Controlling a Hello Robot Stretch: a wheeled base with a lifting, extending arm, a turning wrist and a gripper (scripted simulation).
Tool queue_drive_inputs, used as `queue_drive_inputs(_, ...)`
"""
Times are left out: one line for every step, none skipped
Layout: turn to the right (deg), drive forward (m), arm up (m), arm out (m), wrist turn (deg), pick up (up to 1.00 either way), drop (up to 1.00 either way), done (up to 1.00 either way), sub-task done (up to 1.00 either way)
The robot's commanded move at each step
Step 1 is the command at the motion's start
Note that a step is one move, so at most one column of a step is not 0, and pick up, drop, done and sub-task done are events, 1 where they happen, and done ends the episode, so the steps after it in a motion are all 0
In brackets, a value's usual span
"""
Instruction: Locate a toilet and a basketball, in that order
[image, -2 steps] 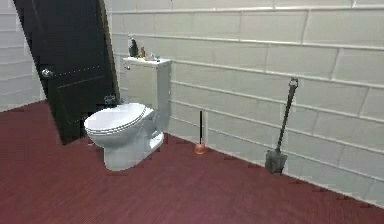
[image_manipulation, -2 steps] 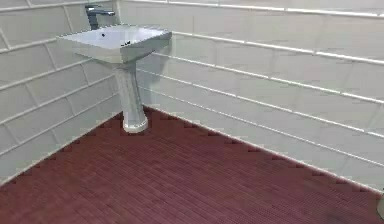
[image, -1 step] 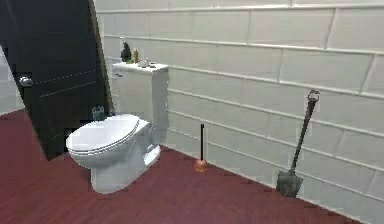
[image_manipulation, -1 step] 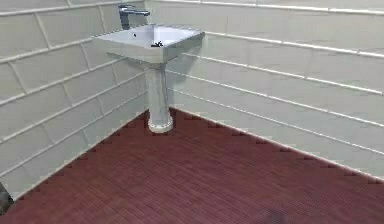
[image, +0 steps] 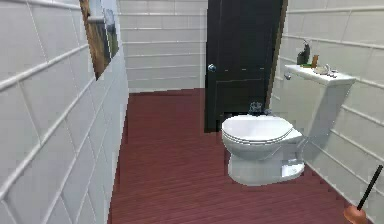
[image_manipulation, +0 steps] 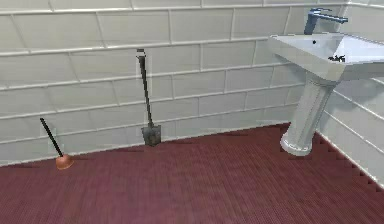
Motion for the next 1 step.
queue_drive_inputs(-3.0,0.00,0.00,0.00,0.0,0.00,0.00,0.00,0.00)
